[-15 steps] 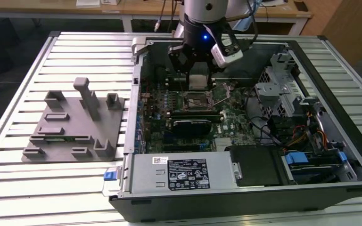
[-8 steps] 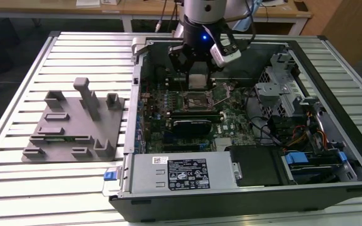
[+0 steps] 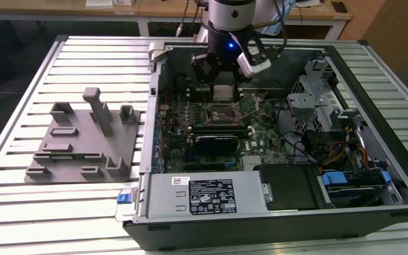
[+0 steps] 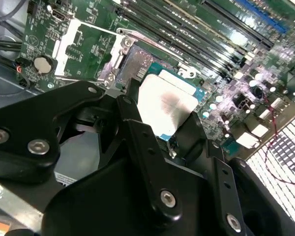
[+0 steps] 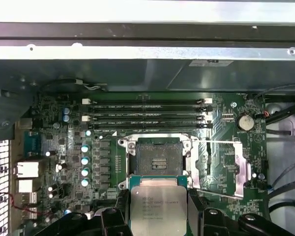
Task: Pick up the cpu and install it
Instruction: 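Pick up the cpu and move it towards the insertion slot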
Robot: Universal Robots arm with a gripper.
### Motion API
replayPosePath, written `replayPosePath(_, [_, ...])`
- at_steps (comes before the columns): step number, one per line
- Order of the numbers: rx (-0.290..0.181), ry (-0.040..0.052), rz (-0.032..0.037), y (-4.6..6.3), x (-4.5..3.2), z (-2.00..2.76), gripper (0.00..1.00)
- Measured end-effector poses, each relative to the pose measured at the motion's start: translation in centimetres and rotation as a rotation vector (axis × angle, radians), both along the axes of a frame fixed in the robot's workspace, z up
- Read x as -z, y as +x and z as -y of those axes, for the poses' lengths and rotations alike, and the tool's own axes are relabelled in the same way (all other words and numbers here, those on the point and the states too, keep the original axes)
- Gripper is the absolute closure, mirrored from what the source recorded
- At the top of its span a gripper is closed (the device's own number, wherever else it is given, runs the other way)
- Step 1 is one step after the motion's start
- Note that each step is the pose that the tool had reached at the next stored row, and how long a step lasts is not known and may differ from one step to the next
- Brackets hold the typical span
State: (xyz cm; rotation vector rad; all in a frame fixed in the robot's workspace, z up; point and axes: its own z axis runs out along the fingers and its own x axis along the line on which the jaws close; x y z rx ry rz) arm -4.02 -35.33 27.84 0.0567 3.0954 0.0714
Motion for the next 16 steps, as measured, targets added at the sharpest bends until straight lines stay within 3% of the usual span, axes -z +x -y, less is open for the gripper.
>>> replayPosePath(11, [-0.001, 0.0002, -0.0025, 0.8, 1.31, -0.28, 0.45])
replayPosePath(16, [-0.001, 0.0001, -0.0025, 0.9, 1.38, -0.29, 0.45])
